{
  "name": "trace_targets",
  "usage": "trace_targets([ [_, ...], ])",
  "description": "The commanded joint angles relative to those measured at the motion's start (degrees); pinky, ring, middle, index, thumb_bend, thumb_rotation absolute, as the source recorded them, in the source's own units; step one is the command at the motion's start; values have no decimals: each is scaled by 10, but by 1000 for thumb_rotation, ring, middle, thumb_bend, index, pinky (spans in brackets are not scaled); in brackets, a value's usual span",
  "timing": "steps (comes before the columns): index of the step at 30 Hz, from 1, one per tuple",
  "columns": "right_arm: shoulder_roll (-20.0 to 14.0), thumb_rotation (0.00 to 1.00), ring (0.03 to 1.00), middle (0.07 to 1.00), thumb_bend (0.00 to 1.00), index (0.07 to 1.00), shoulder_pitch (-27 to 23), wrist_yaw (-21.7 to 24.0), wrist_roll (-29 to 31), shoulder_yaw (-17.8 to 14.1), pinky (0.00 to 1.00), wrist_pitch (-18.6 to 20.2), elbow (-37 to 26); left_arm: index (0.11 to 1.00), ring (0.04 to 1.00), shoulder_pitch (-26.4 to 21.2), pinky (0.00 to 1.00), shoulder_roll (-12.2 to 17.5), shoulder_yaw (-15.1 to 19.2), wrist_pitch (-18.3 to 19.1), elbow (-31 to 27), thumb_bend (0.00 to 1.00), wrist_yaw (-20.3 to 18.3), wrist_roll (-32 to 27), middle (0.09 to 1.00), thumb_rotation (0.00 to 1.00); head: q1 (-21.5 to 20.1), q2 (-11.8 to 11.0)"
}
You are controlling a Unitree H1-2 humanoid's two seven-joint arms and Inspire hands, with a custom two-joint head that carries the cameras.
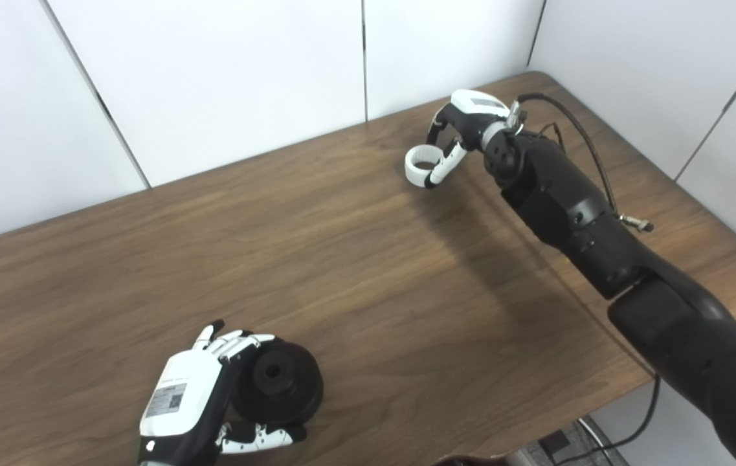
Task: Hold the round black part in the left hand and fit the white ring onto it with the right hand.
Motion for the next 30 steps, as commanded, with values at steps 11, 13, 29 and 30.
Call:
trace_targets([
  [11, -20, 239, 928, 827, 835, 621, -21, -13, 3, 10, 905, -4, -14, 483, 848, 8, 995, 12, -2, 10, 1, 525, -20, 26, 749, 52, 2, 5],
  [13, -22, 247, 929, 829, 844, 632, -21, -12, 3, 15, 905, -6, -12, 483, 848, 8, 999, 12, -2, 10, 1, 525, -21, 25, 748, 52, 2, 5],
  [29, -21, 208, 930, 841, 855, 631, -20, -7, 11, 24, 898, -2, -15, 482, 847, 8, 1000, 10, 0, 7, 0, 524, -18, 18, 746, 51, 4, 8],
  [30, -21, 207, 931, 842, 854, 628, -20, -8, 11, 25, 899, -2, -14, 482, 846, 8, 1000, 10, -1, 8, -1, 524, -19, 19, 746, 51, 4, 8],
])
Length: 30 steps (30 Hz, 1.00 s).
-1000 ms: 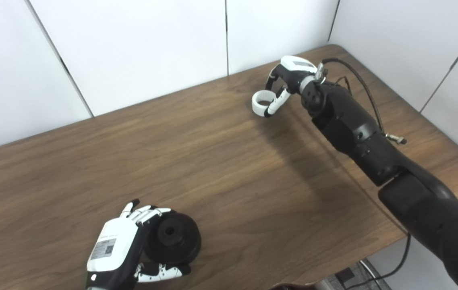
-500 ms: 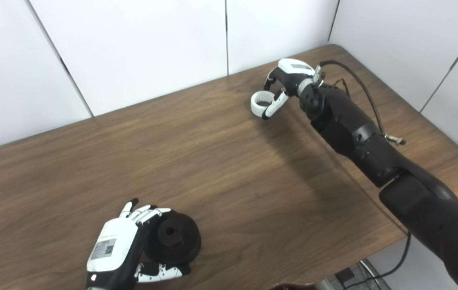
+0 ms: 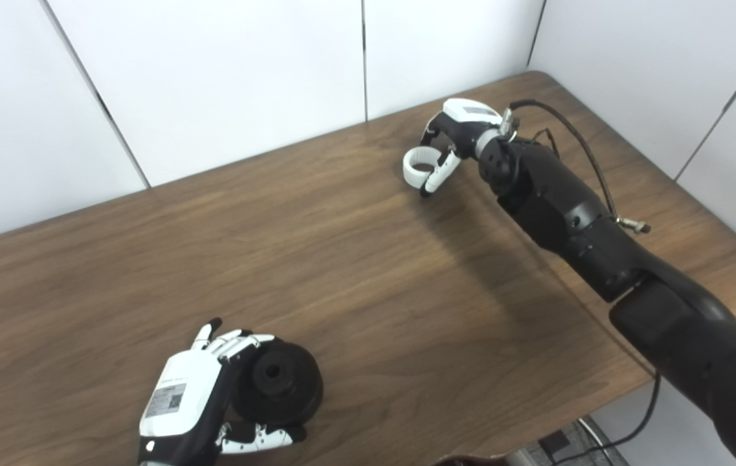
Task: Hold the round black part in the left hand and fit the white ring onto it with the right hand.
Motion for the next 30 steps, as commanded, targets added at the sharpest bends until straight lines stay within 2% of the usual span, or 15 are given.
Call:
trace_targets([
  [1, -18, 206, 933, 842, 849, 625, -24, -5, -3, -2, 904, -3, -12, 482, 847, 7, 1000, 11, -1, 8, 1, 524, -19, 18, 746, 51, -1, 1],
  [4, -18, 177, 932, 842, 819, 596, -25, -10, 0, -1, 902, -8, -8, 482, 847, 7, 1000, 11, -1, 5, 2, 525, -15, 21, 746, 51, 1, 2],
  [5, -18, 160, 931, 840, 676, 544, -24, -15, 1, -2, 901, -12, -8, 482, 846, 7, 999, 10, -2, 4, 3, 525, -15, 20, 744, 51, 1, 3],
  [6, -17, 147, 927, 834, 586, 510, -23, -21, 2, -3, 895, -17, -7, 482, 846, 6, 1000, 10, -2, 4, 3, 525, -14, 21, 744, 51, 1, 2],
  [9, -17, 132, 908, 810, 526, 485, -23, -31, 2, -2, 873, -24, -5, 482, 847, 7, 1000, 8, -2, 8, 1, 525, -18, 24, 745, 51, 3, 2],
  [17, -22, 130, 912, 804, 523, 484, -21, -30, 0, 0, 874, -32, -9, 482, 842, 6, 991, 5, -6, 9, 2, 525, -18, 32, 742, 51, 12, 3],
  [20, -30, 130, 914, 808, 523, 484, -16, -21, 1, 1, 873, -37, -26, 482, 848, 6, 991, 0, -9, 16, -1, 525, -23, 38, 747, 52, 27, 6],
  [23, -45, 131, 926, 813, 522, 486, -8, 2, -1, 7, 880, -41, -74, 483, 855, 6, 991, -8, -15, 31, -8, 524, -35, 44, 752, 51, 62, 16],
  [24, -50, 131, 928, 813, 522, 486, -2, 9, 1, 6, 885, -44, -95, 483, 859, 6, 996, -12, -18, 37, -11, 525, -39, 49, 755, 51, 91, 24],
  [25, -53, 131, 927, 812, 523, 486, 2, 13, 4, 6, 882, -46, -108, 483, 861, 6, 998, -14, -19, 40, -12, 525, -42, 53, 757, 52, 91, 24],
  [27, -65, 132, 920, 810, 523, 485, 19, 33, 10, 6, 871, -50, -169, 482, 862, 6, 999, -23, -25, 46, -15, 525, -43, 65, 756, 52, 143, 38],
  [28, -68, 132, 918, 809, 523, 485, 24, 39, 11, 5, 869, -51, -188, 482, 861, 6, 998, -27, -27, 49, -16, 525, -43, 69, 755, 52, 143, 38],
  [30, -75, 132, 913, 805, 523, 485, 43, 58, 6, 9, 864, -51, -252, 482, 863, 7, 999, -35, -33, 56, -19, 525, -51, 72, 755, 52, 174, 47],
])
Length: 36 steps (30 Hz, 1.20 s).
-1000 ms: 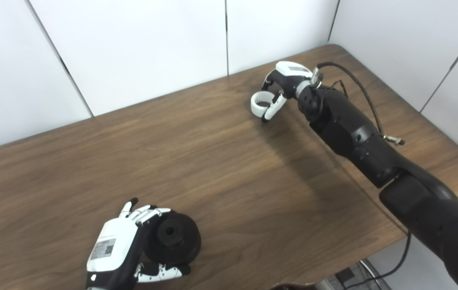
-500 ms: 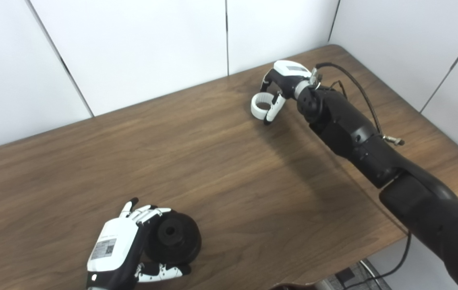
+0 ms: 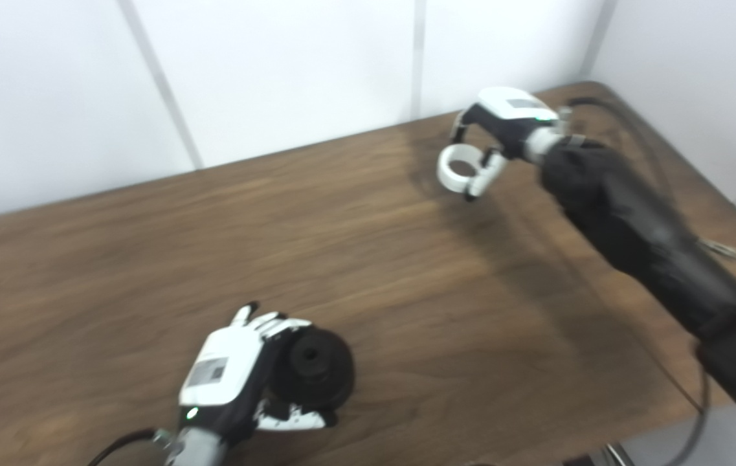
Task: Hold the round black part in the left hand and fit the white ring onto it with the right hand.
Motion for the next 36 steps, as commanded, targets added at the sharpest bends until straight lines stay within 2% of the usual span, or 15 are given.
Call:
trace_targets([
  [1, -16, 133, 917, 804, 523, 485, -3, 15, -5, -3, 876, -12, -63, 482, 865, 5, 1000, -8, -16, 11, 3, 525, -23, 24, 755, 53, 9, 4],
  [7, -9, 133, 923, 798, 523, 484, 27, 54, -1, 5, 902, -35, -170, 481, 869, -2, 1000, -24, -24, 29, -2, 525, -40, 33, 757, 53, 43, 21],
  [11, 8, 134, 926, 805, 524, 484, 44, 94, -9, 12, 932, -18, -248, 481, 875, -6, 1000, -32, -30, 38, -2, 525, -50, 50, 761, 55, 45, 31],
  [14, 26, 133, 927, 805, 523, 484, 54, 120, -16, 18, 918, -13, -294, 481, 872, -8, 1000, -37, -34, 40, -2, 526, -49, 54, 759, 55, 44, 39],
  [17, 39, 135, 915, 795, 525, 484, 62, 134, -13, 21, 899, -28, -319, 480, 871, -11, 1000, -40, -35, 42, -3, 526, -53, 58, 758, 55, 44, 48],
  [24, 55, 134, 911, 791, 524, 483, 74, 181, -16, 20, 900, -25, -379, 481, 880, -19, 1000, -43, -34, 50, -6, 526, -67, 59, 768, 56, 48, 67],
  [36, 94, 135, 913, 785, 524, 483, 87, 228, -28, 30, 904, -39, -419, 480, 875, -23, 1000, -48, -39, 52, 0, 526, -62, 68, 776, 56, 55, 68],
])
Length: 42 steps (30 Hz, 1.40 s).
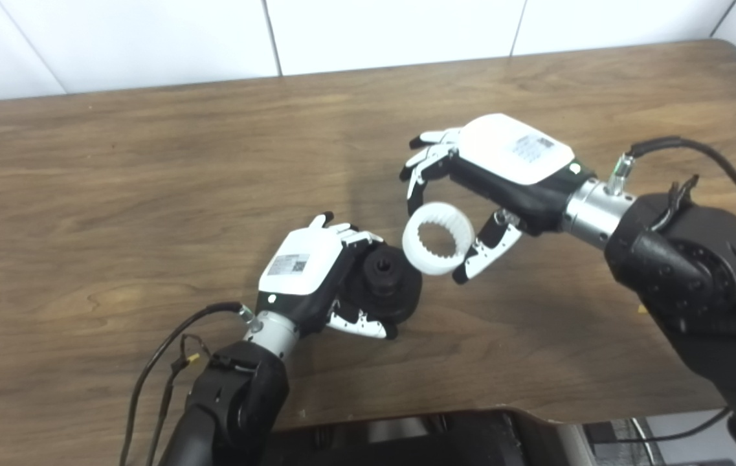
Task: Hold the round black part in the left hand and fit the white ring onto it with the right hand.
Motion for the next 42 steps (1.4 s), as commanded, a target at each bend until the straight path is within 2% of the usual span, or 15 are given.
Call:
trace_targets([
  [1, 4, 135, 912, 785, 524, 483, -15, 2, -8, -6, 906, -14, -16, 480, 875, -4, 1000, -5, -13, -5, 6, 526, -11, 16, 777, 56, 0, 0],
  [7, 21, 134, 911, 788, 524, 483, -14, 17, -17, 0, 900, -26, -14, 480, 877, -5, 1000, -6, -17, -5, 9, 526, -11, 18, 777, 57, 4, -4],
  [13, 35, 135, 902, 780, 525, 483, 1, 6, -21, 1, 875, -52, 3, 480, 880, -3, 1000, -11, -16, -2, 13, 526, -8, 11, 778, 56, 6, -13],
  [25, 62, 132, 923, 793, 524, 483, 24, -16, -26, -5, 904, -78, 38, 480, 863, 1, 1000, -32, -16, 8, 30, 526, 0, 7, 757, 56, 17, -24],
  [35, 78, 131, 933, 800, 523, 484, 27, -20, -35, -2, 920, -87, 57, 480, 853, 0, 1000, -41, -13, 22, 36, 525, -6, -15, 747, 54, 20, -28],
  [42, 86, 130, 934, 798, 523, 484, 24, -25, -34, -1, 922, -90, 69, 480, 854, -2, 1000, -40, -21, 21, 39, 525, -4, -1, 751, 55, 21, -29],
])
